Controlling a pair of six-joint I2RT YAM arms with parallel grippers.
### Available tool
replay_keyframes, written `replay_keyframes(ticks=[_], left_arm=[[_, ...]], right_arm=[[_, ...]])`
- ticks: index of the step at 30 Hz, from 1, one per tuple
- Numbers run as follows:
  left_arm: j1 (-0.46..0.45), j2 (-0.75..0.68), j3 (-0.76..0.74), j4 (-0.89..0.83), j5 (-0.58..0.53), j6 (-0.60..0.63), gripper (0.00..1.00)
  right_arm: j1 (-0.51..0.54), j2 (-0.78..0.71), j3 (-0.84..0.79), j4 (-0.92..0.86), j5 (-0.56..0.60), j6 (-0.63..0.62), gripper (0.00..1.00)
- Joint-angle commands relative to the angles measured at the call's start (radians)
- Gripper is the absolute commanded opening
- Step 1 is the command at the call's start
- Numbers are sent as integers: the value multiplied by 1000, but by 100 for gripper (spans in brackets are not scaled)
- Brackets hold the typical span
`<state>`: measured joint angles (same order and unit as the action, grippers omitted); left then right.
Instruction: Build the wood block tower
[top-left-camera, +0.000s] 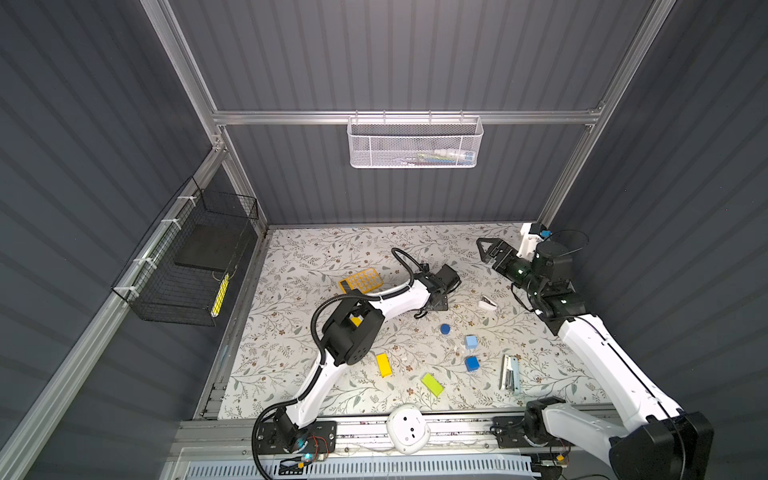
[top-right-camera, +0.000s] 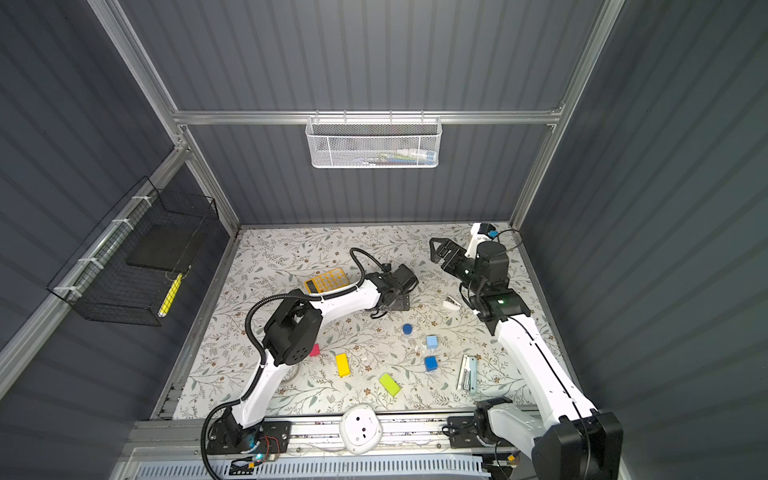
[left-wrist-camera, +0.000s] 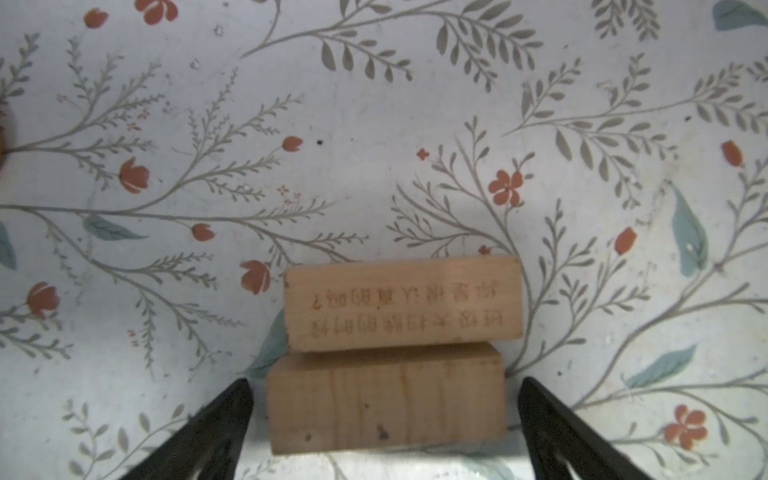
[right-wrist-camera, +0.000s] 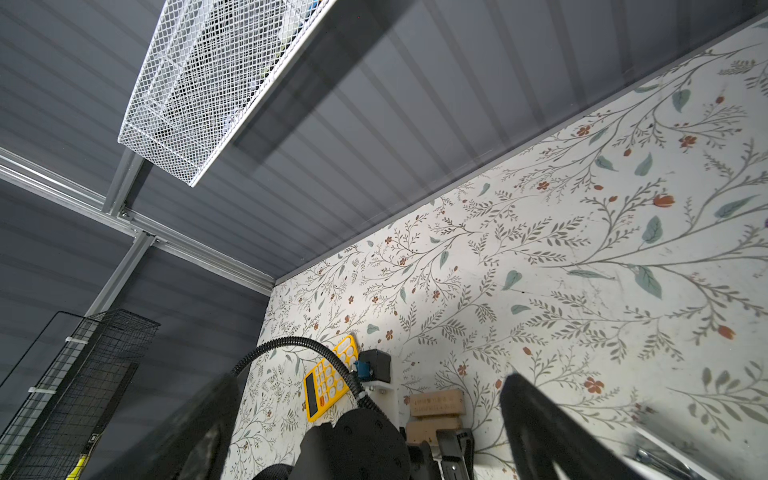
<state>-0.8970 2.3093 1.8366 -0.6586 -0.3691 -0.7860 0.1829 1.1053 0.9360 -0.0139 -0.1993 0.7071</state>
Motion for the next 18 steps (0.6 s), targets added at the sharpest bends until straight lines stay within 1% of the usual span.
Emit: replay_keyframes(ticks=[1, 7, 12, 15, 18], left_arm=[[3, -64, -24, 3, 21, 38, 100], [3, -123, -57, 32, 37, 64, 100], [1, -213, -116, 89, 80, 97, 100], [3, -300, -196, 141, 96, 107, 100], [4, -402, -295, 194, 102, 108, 99]], right_arm=[[-4, 7, -9, 14, -12, 3, 99], [-3, 6, -9, 14, -16, 3, 99], [-3, 6, -6, 6, -22, 3, 99], [-3, 48, -5, 5, -47, 0, 99], [-1, 78, -10, 3, -94, 1, 94]])
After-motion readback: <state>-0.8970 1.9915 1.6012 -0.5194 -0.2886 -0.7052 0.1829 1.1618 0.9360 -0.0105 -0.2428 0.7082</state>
